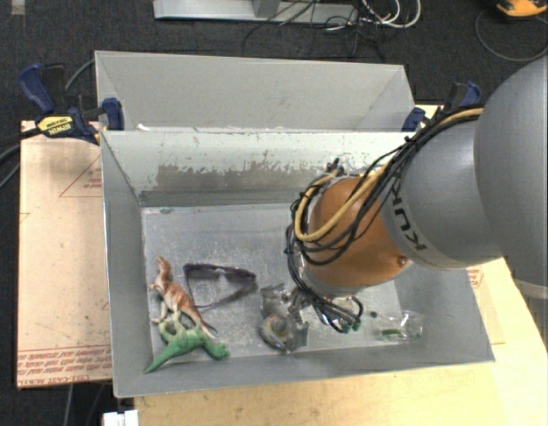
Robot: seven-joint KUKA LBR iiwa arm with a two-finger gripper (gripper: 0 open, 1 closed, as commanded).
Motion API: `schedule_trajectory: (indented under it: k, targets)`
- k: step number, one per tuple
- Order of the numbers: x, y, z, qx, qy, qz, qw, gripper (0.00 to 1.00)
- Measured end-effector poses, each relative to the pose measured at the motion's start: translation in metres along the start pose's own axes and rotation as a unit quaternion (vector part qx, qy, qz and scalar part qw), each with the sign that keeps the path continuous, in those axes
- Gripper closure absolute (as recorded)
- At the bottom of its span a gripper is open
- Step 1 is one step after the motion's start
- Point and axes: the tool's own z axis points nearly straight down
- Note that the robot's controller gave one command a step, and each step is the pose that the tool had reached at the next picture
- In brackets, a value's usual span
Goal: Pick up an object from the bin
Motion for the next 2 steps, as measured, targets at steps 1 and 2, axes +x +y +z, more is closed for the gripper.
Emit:
schedule_trajectory:
  k: [1, 2]
  targets:
    - [-0.023, -0.012, -0.065, 0.001, -0.0058, -0.025, 0.9997, 1.0]
    - [-0.02, -0.016, 0.004, 0.0, -0.0023, -0.02, 0.9998, 1.0]
